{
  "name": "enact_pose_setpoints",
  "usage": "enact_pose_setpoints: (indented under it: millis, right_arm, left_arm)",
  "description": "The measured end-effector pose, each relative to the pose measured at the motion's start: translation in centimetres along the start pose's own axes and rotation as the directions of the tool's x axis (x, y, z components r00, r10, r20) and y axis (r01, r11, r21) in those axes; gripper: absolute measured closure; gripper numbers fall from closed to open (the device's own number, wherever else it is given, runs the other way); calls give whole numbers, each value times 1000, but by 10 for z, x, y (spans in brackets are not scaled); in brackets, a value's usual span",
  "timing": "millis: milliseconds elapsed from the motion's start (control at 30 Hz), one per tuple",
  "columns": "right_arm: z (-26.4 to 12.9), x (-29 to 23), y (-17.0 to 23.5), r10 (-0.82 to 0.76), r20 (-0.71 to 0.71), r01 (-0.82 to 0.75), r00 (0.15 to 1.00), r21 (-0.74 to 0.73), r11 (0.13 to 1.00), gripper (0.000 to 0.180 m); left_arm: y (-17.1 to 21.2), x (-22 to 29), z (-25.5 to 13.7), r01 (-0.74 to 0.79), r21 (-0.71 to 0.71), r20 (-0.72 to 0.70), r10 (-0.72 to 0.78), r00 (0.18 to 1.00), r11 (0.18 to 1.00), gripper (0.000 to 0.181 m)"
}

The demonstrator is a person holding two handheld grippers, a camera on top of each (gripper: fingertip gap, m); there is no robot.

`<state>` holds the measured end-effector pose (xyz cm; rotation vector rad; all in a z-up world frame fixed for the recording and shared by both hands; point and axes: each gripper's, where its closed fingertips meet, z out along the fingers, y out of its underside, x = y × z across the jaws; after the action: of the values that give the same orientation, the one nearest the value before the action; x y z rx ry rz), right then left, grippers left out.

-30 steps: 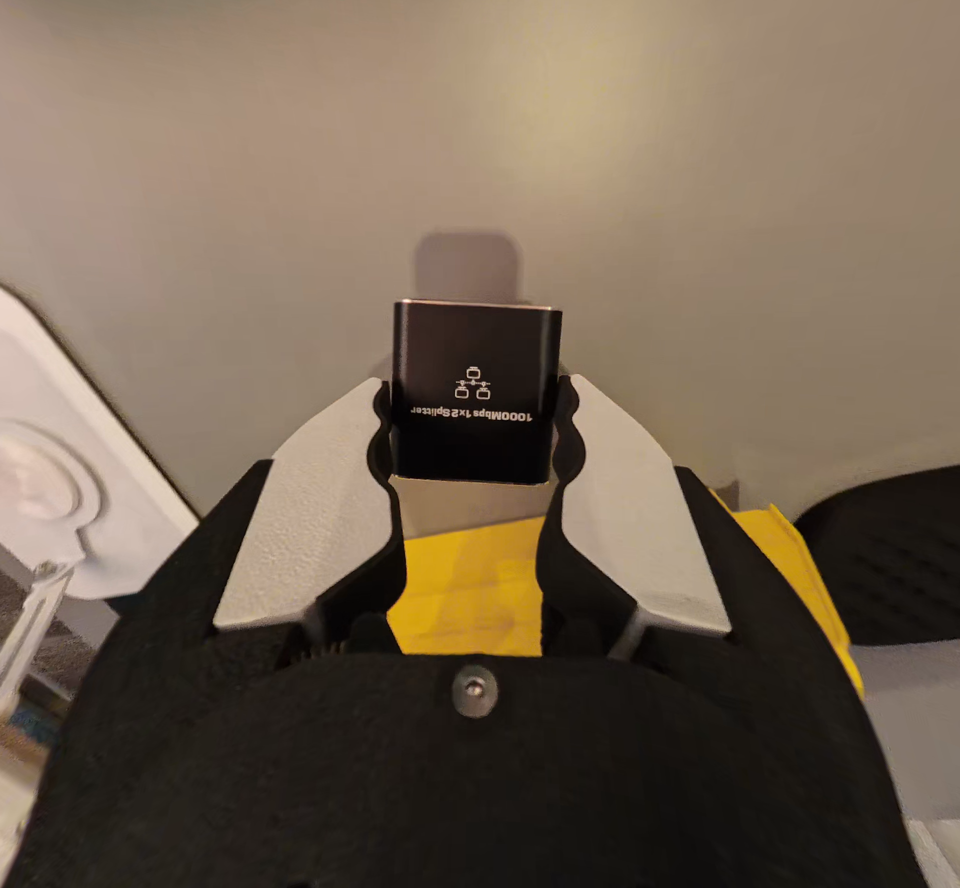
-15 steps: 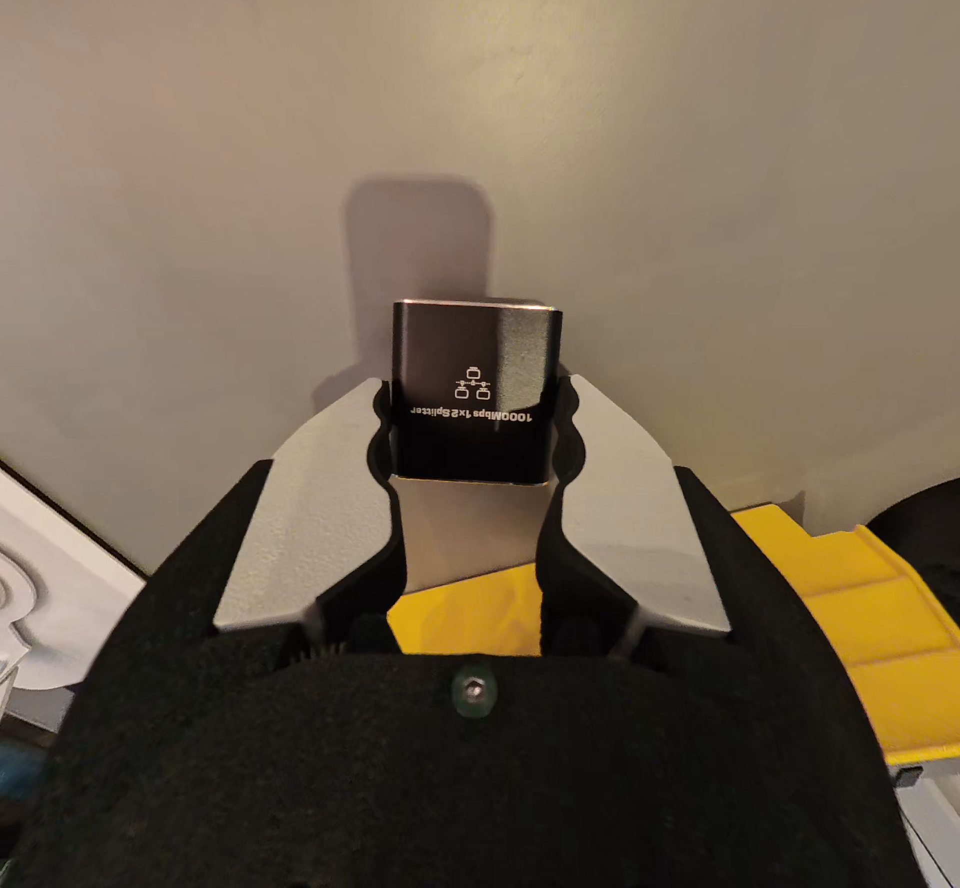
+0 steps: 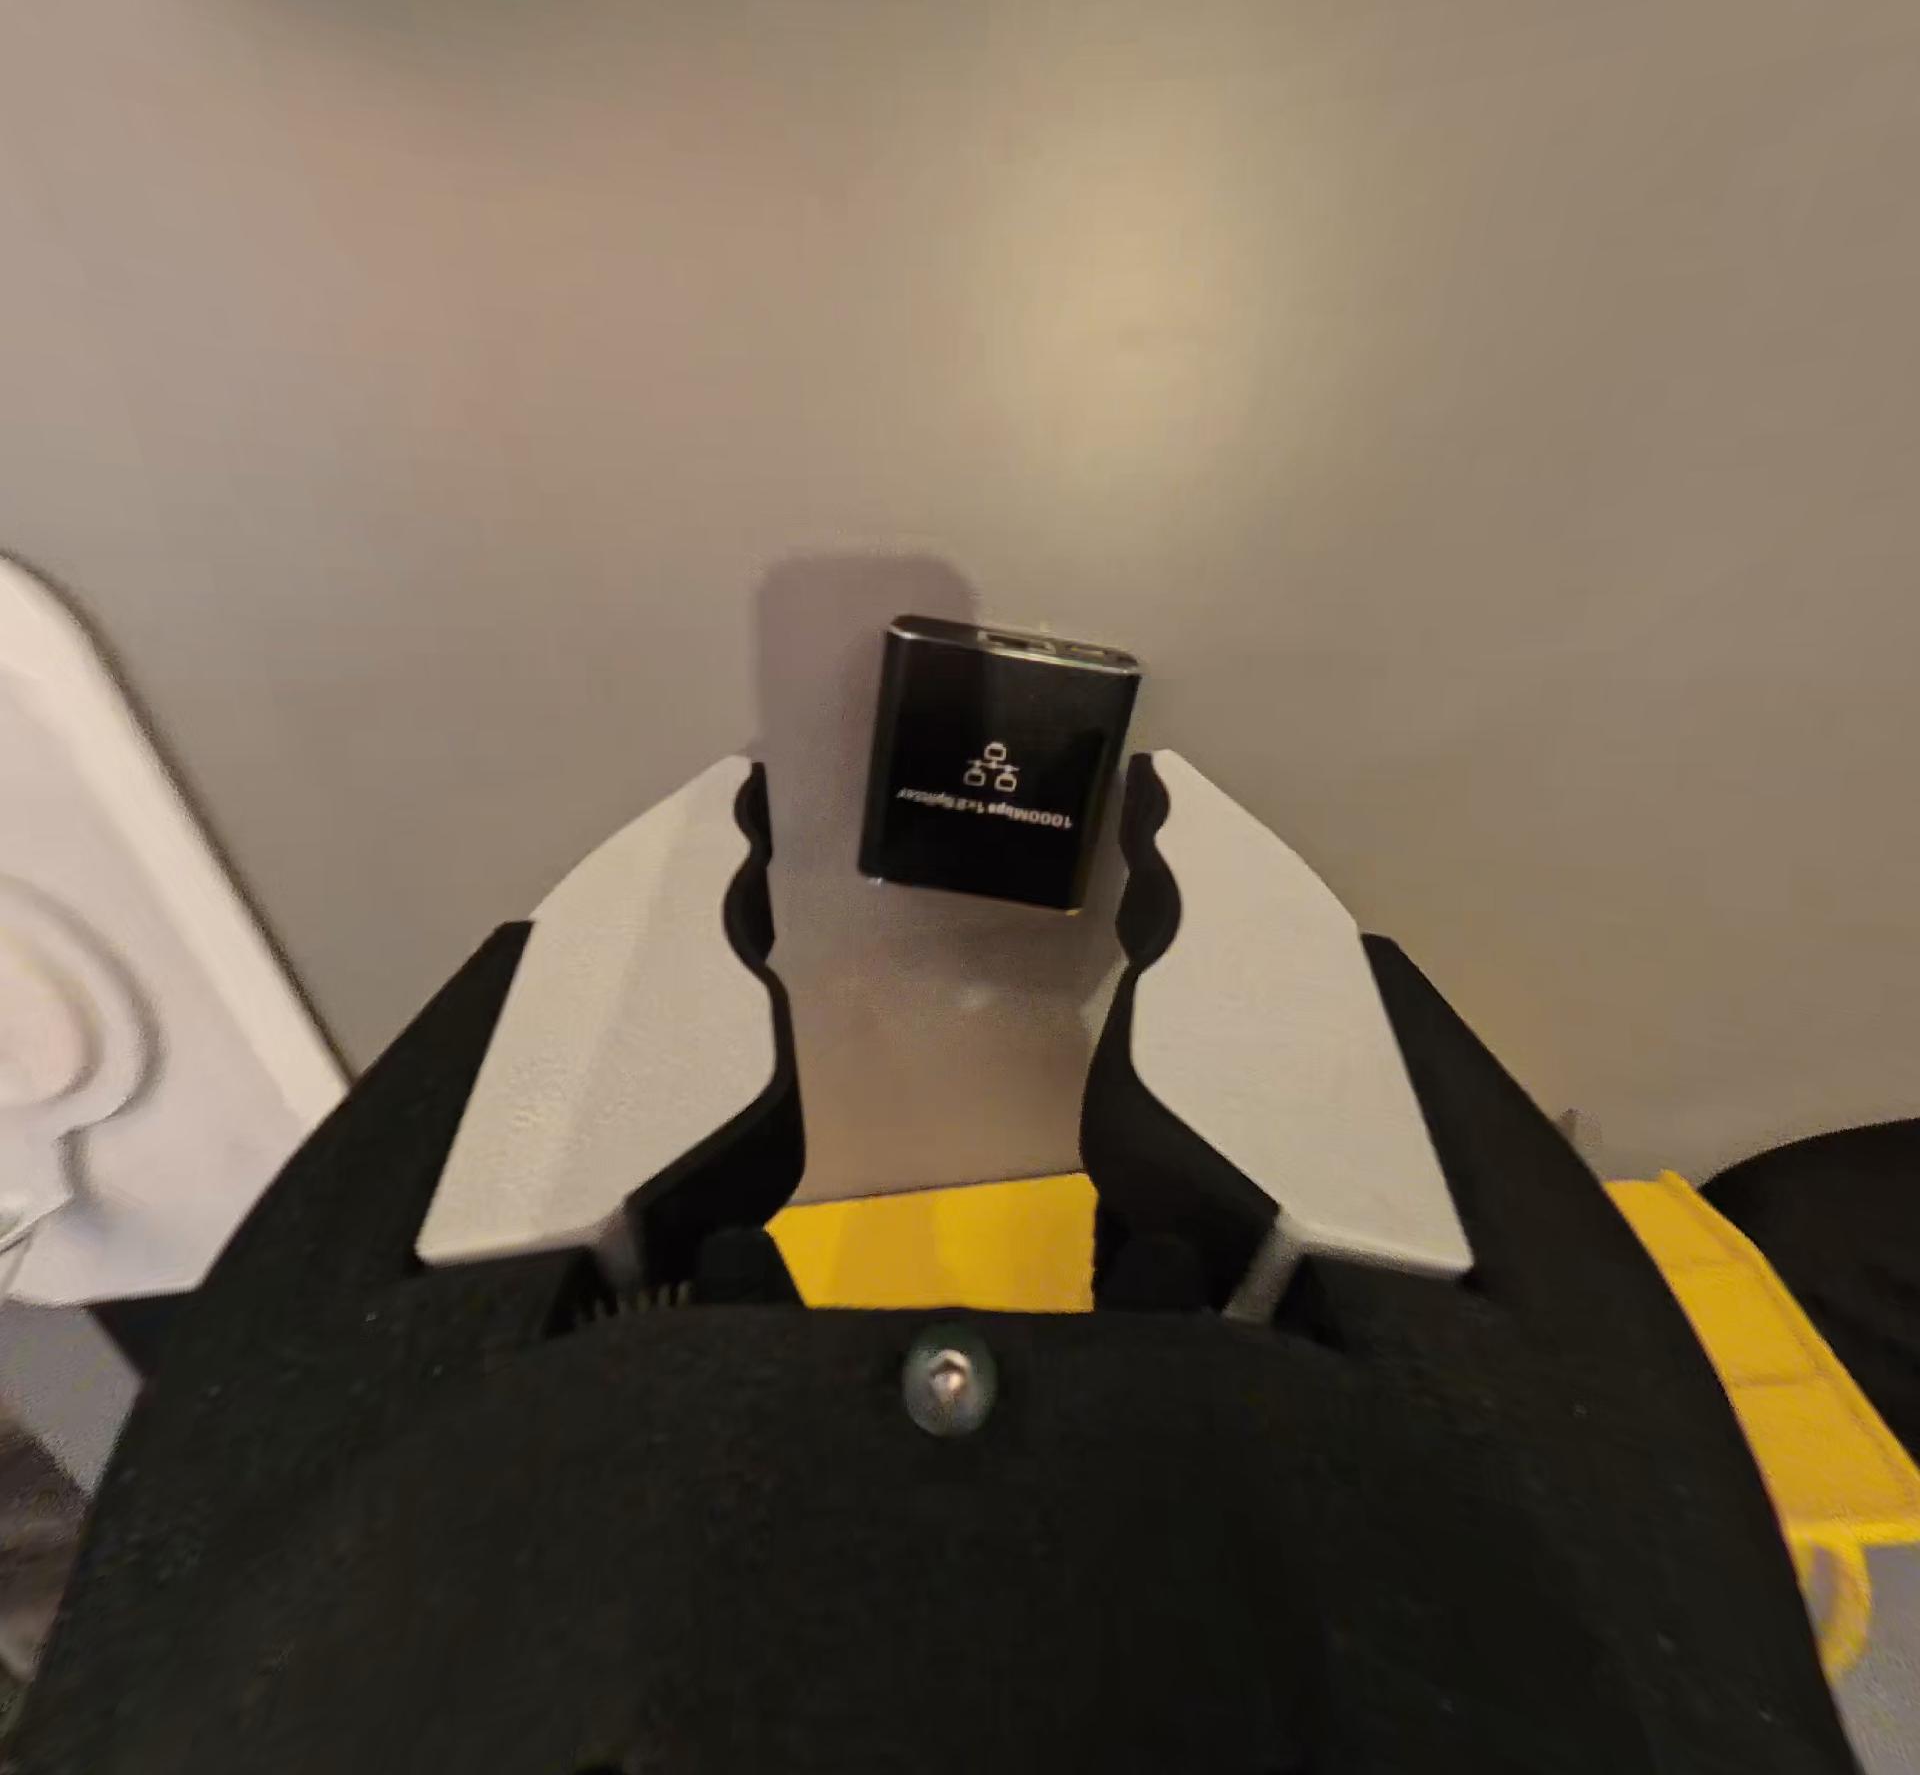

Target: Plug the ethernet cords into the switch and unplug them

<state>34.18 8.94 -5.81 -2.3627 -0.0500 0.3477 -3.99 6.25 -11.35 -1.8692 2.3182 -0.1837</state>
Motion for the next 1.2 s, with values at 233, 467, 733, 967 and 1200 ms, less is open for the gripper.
enact_pose_setpoints:
  millis: [233,467,733,967,1200]
  right_arm:
    - [-57,-22,-61,-126,-118,159,985,329,931,137]
    - [-118,-110,-118,-323,-327,457,888,556,694,138]
    - [-121,-171,-124,-443,-351,564,825,547,619,144]
    - [-123,-172,-123,-462,-337,569,821,557,605,146]
    - [-129,-164,-122,-447,-316,544,837,578,609,146]
  left_arm:
    - [43,-1,-108,115,232,380,-199,903,966,121]
    - [174,43,-99,332,214,415,-393,820,919,123]
    - [208,41,-85,418,161,426,-445,788,894,167]
    - [208,64,-174,342,302,591,-456,665,890,175]
    - [153,94,-283,203,443,653,-469,595,873,175]
